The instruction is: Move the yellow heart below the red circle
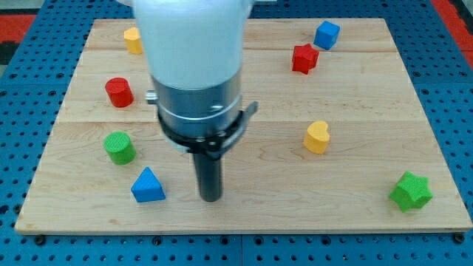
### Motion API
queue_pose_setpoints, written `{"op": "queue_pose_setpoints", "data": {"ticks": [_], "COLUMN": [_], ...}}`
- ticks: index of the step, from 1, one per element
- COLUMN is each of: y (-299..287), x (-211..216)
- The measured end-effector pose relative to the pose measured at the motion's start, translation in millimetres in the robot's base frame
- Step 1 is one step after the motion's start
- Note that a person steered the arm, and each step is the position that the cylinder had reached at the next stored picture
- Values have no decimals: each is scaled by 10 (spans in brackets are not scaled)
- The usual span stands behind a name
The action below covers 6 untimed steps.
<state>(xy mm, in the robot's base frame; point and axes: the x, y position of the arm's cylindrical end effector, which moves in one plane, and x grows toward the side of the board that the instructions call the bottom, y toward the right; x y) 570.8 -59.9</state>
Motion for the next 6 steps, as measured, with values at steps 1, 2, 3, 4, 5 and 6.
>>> {"op": "queue_pose_setpoints", "data": {"ticks": [1,2,3,4,5,6], "y": [-710,-902,-9,1307,2378,2425], "x": [12,10,-5,-20,-32,-547]}}
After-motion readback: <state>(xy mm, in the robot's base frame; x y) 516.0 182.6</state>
